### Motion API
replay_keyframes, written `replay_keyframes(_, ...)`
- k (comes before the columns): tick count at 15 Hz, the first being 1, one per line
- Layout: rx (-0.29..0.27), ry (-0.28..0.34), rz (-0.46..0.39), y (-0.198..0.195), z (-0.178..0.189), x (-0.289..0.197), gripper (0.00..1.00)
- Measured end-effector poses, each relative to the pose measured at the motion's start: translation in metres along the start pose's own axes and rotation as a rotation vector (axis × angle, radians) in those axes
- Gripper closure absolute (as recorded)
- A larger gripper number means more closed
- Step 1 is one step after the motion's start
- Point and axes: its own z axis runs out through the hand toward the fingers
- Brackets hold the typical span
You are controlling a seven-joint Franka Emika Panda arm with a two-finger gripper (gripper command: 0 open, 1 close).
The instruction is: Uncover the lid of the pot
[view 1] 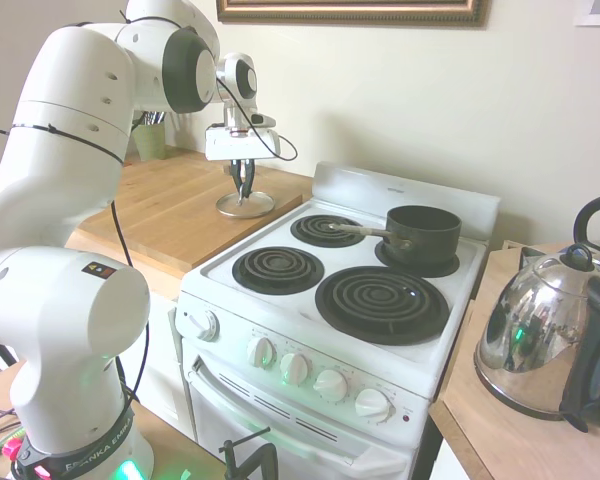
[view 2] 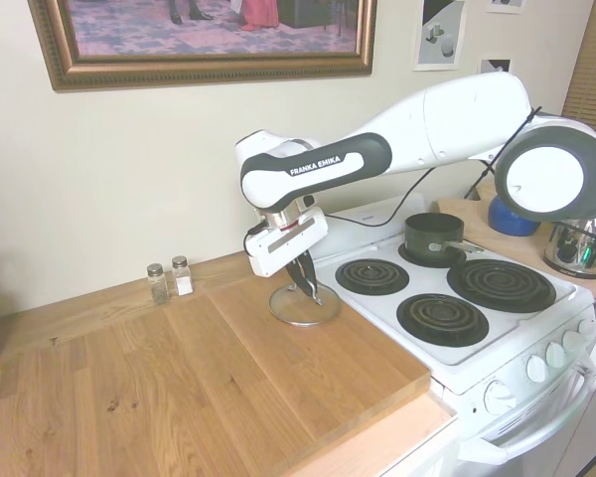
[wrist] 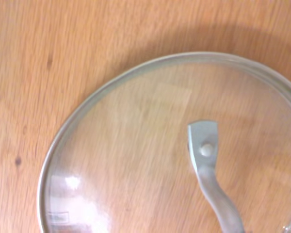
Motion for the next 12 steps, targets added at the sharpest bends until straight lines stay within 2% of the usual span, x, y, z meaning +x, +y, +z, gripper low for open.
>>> replay_keyframes(5,0.006,0.009,-0.008,-0.004,-0.003,-0.005,0.0)
replay_keyframes(6,0.02,0.03,-0.006,-0.007,-0.006,-0.005,0.0)
replay_keyframes(9,0.09,0.15,0.03,-0.014,-0.024,-0.007,0.0)
replay_keyframes(12,0.153,0.22,0.063,0.002,-0.047,-0.021,0.0)
